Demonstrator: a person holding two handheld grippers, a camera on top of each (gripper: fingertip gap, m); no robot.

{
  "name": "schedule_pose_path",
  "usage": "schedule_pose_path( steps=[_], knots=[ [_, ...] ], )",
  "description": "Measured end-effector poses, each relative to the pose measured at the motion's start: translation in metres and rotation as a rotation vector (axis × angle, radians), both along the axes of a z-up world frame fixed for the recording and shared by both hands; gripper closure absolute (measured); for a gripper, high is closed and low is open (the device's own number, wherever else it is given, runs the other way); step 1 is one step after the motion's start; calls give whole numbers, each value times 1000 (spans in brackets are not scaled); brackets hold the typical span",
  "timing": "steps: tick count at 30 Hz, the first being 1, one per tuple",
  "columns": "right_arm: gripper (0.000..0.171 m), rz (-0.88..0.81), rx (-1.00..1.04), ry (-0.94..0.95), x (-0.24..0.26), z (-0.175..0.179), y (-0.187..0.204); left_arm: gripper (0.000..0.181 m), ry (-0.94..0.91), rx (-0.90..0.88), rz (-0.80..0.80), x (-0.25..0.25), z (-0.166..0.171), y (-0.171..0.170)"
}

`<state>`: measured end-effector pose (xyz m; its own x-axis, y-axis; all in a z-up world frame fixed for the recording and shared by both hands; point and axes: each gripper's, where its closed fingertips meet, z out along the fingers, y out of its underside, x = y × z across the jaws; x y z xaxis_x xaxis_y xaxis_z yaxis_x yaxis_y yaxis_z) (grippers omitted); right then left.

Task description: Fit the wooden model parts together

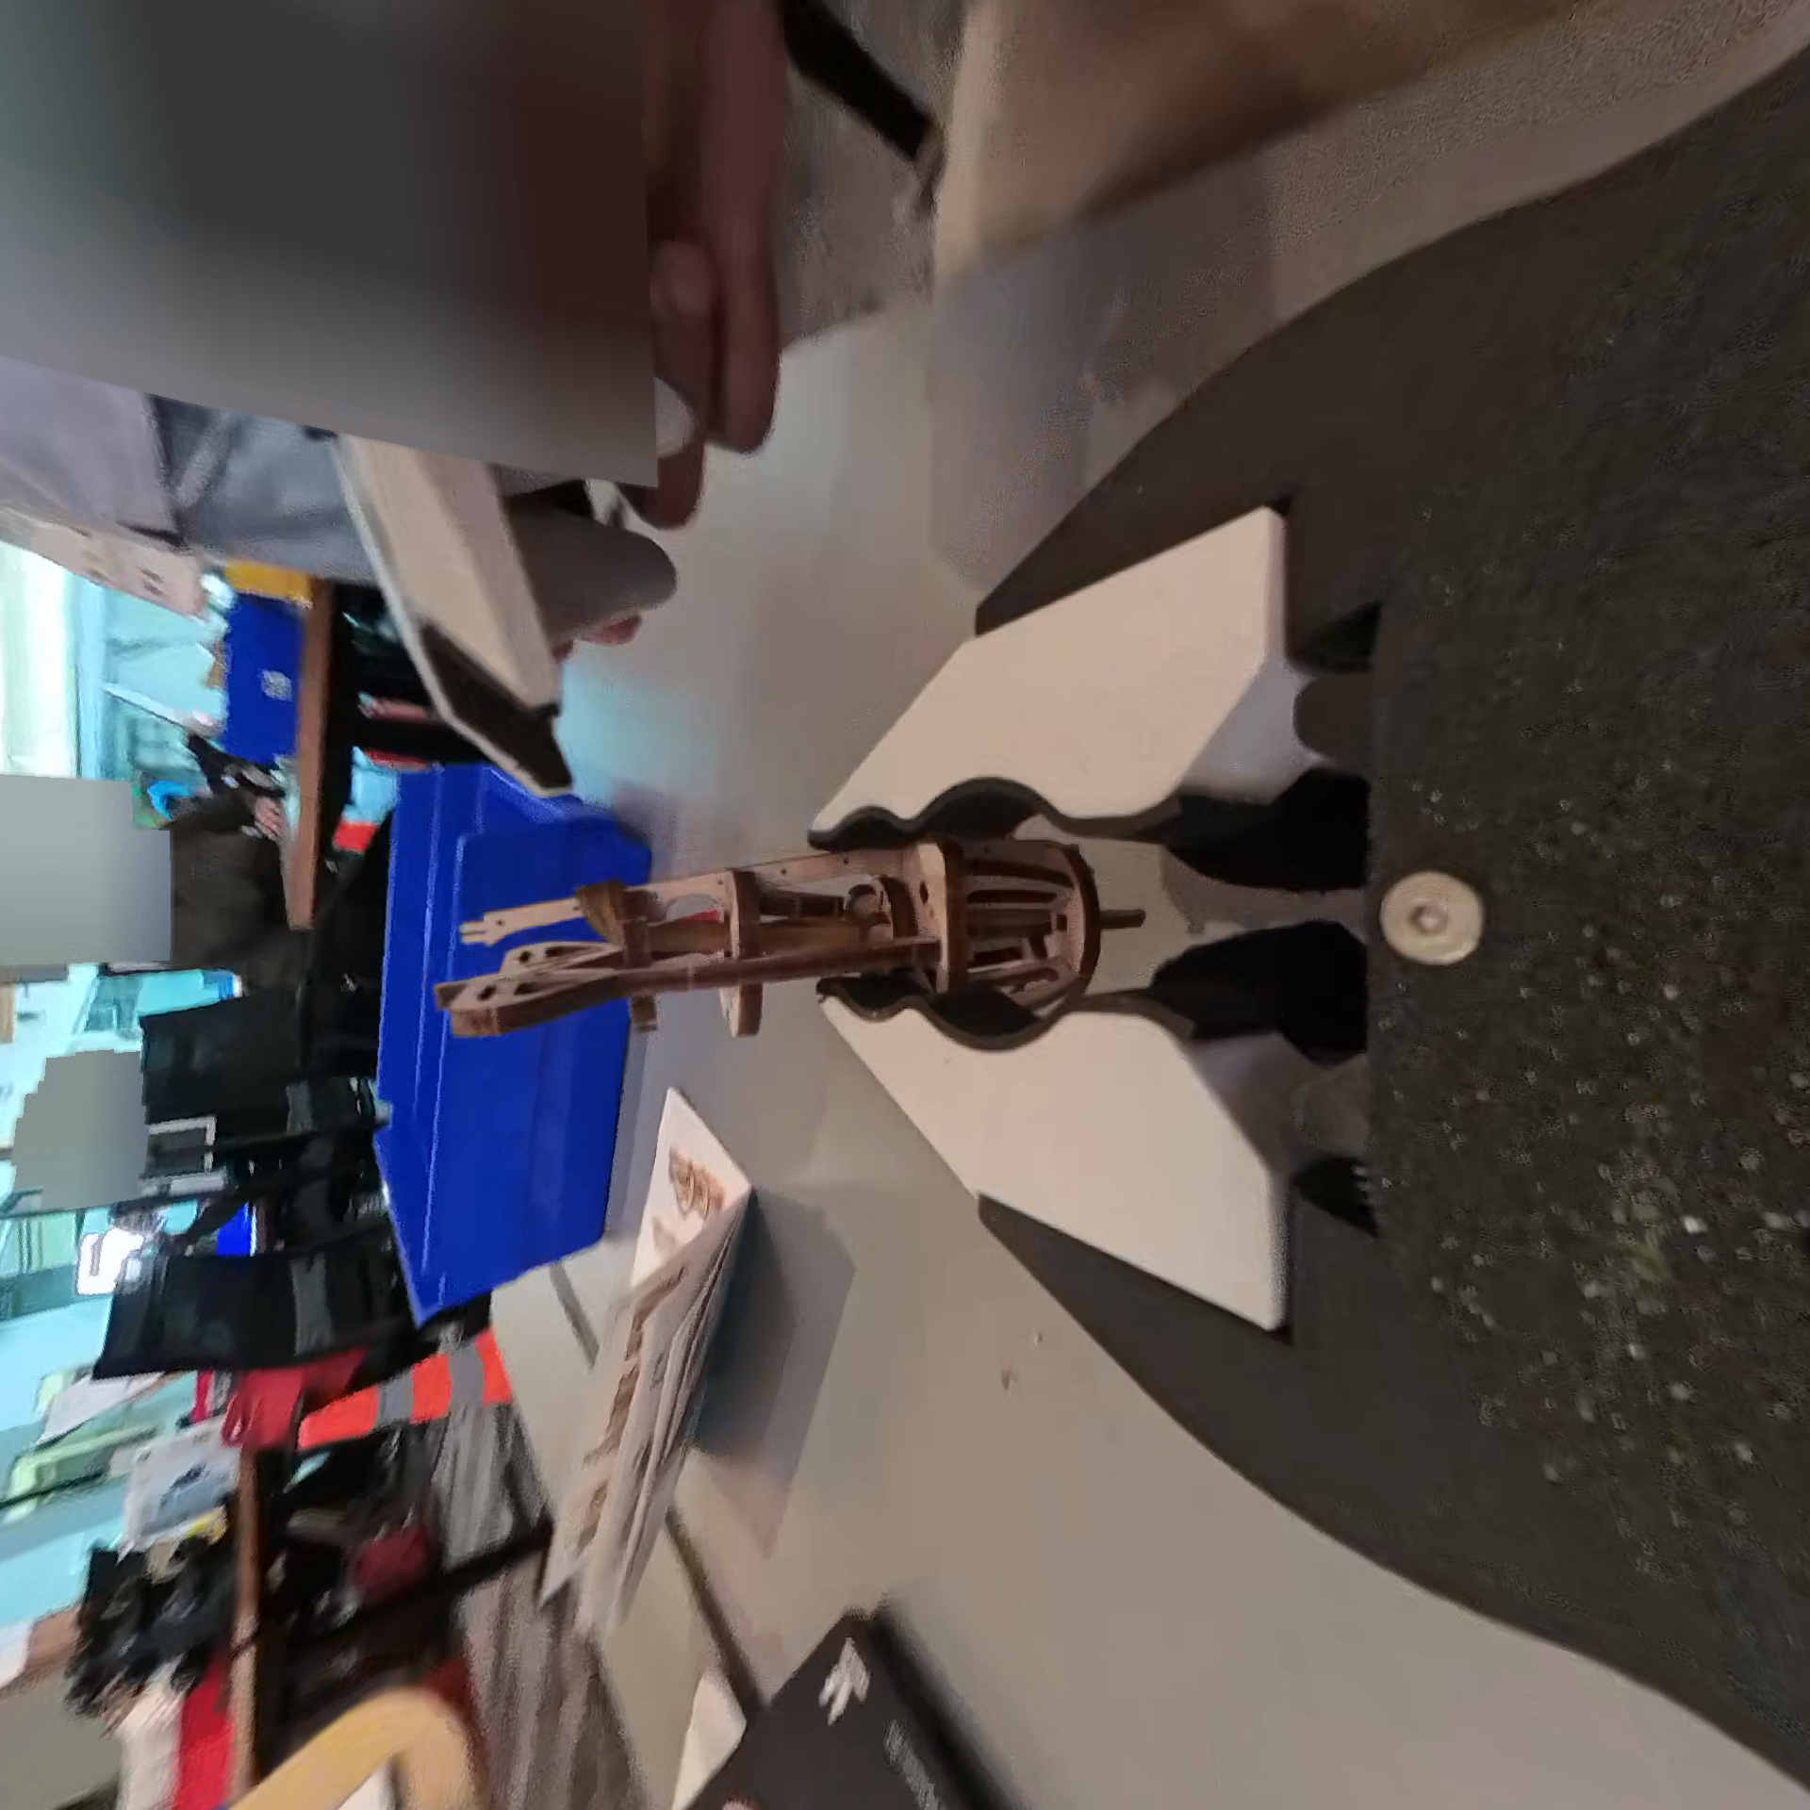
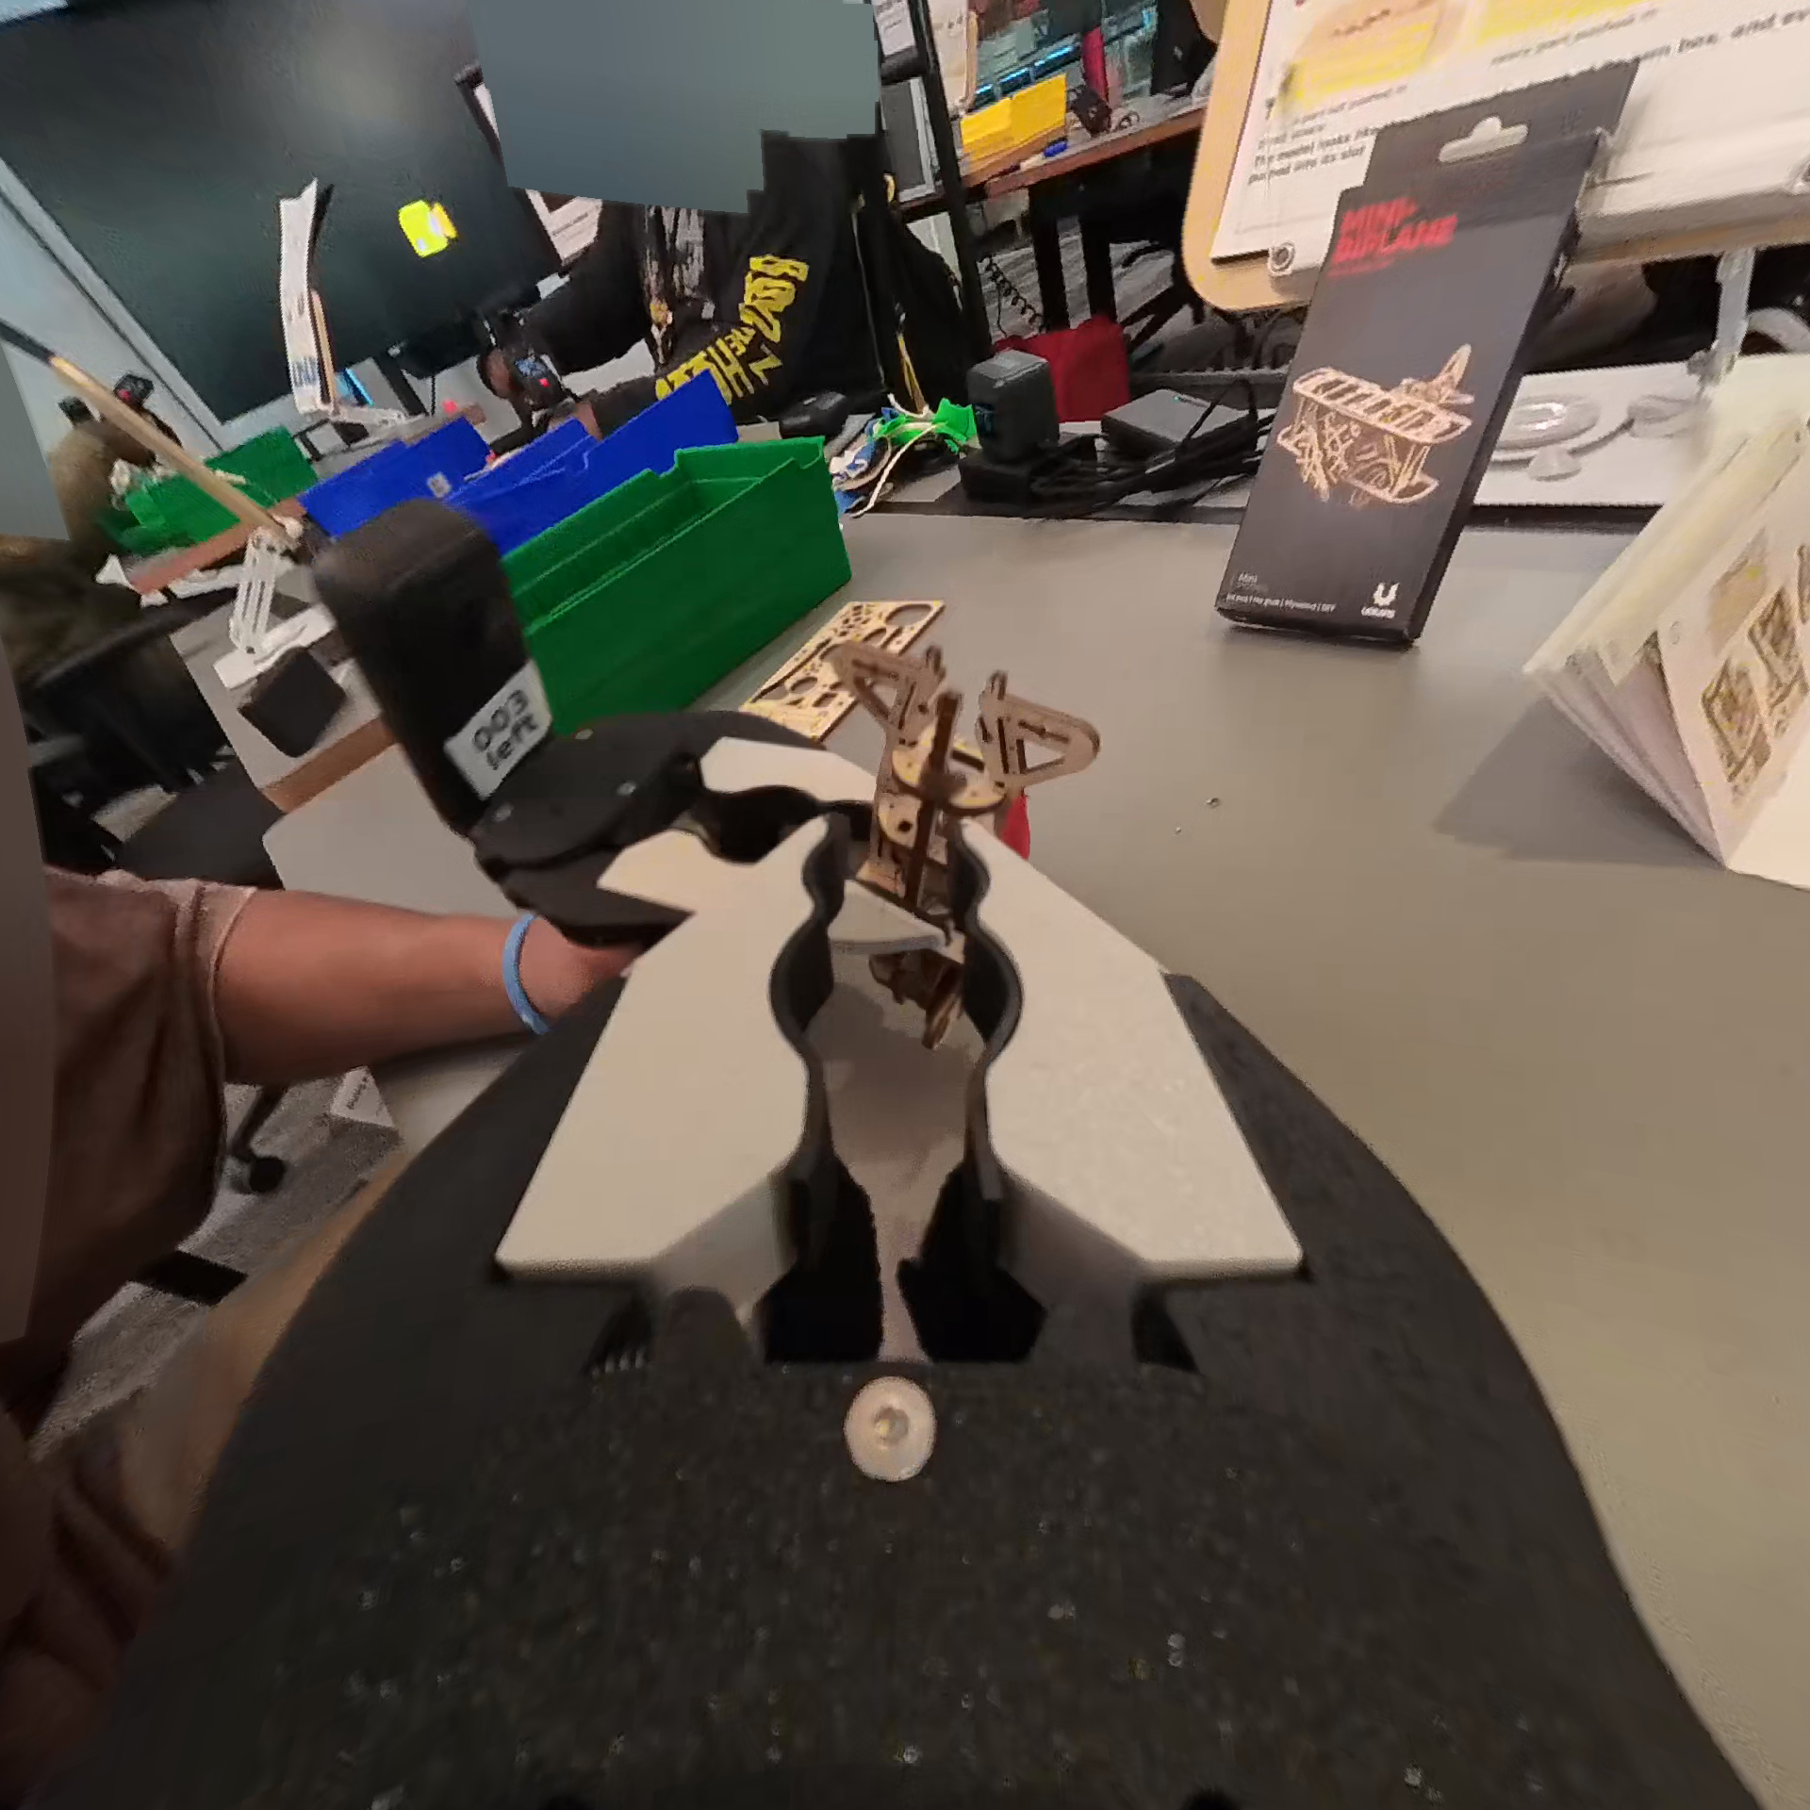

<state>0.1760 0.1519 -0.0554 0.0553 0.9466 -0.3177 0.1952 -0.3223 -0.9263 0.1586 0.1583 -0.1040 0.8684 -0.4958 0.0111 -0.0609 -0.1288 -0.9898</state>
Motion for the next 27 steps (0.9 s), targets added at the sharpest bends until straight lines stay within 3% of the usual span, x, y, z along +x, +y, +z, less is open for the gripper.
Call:
schedule_pose_path(
  steps=[3,8,27],
  knots=[
    [155,-6,-43,1,-3,-3,0,159,175,76,60,0,-2,0],
    [164,-6,8,-42,-8,-10,2,159,269,118,90,2,-1,-2],
    [171,11,35,-84,-5,-17,2,159,337,112,93,1,-9,0]
  ],
)
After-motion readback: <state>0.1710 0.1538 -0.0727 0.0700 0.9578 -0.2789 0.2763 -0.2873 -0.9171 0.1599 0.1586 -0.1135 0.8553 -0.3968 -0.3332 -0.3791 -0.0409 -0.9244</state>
